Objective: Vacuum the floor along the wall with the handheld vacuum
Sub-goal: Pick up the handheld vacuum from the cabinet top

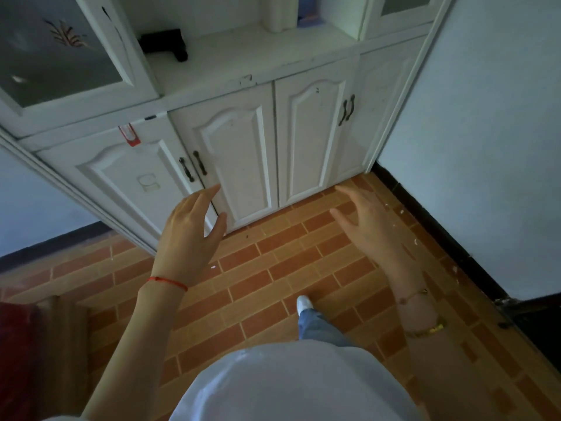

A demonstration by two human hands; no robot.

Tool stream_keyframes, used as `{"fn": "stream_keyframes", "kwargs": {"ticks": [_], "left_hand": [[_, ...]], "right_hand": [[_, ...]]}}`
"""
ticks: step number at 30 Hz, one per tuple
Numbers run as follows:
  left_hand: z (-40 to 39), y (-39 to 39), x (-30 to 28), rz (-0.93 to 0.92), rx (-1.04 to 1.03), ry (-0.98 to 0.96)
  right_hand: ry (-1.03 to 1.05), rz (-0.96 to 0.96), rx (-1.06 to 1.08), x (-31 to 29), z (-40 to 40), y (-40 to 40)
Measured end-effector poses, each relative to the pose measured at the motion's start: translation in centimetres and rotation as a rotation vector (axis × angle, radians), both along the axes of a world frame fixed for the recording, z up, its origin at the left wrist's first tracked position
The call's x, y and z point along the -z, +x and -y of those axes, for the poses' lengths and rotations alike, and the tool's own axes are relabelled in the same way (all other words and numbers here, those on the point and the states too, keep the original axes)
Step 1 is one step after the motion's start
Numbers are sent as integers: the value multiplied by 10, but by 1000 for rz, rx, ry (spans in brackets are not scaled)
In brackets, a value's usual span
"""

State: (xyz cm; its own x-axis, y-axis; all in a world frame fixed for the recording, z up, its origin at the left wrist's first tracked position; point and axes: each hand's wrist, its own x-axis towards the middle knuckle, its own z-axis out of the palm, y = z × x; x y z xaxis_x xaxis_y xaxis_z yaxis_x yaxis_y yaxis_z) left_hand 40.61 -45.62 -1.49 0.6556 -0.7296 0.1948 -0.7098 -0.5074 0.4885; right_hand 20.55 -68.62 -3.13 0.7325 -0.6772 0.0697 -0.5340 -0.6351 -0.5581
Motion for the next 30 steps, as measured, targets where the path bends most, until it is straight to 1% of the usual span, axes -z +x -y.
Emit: {"fn": "stream_keyframes", "kwargs": {"ticks": [6,11,16,20,26,30], "left_hand": [[82,59,-6,3,-115,-47],[121,100,-9,9,-231,-83],[143,149,-8,20,-328,-64],[162,199,-2,12,-373,-64],[187,288,-7,40,-383,-98],[205,339,-16,59,-349,-105]], "right_hand": [[-2,70,-127,-18,107,87],[-29,104,-287,-33,165,174],[-48,119,-386,-31,199,256],[-53,118,-420,-18,221,319],[-26,139,-469,-15,237,414],[-43,162,-471,-21,246,470]]}}
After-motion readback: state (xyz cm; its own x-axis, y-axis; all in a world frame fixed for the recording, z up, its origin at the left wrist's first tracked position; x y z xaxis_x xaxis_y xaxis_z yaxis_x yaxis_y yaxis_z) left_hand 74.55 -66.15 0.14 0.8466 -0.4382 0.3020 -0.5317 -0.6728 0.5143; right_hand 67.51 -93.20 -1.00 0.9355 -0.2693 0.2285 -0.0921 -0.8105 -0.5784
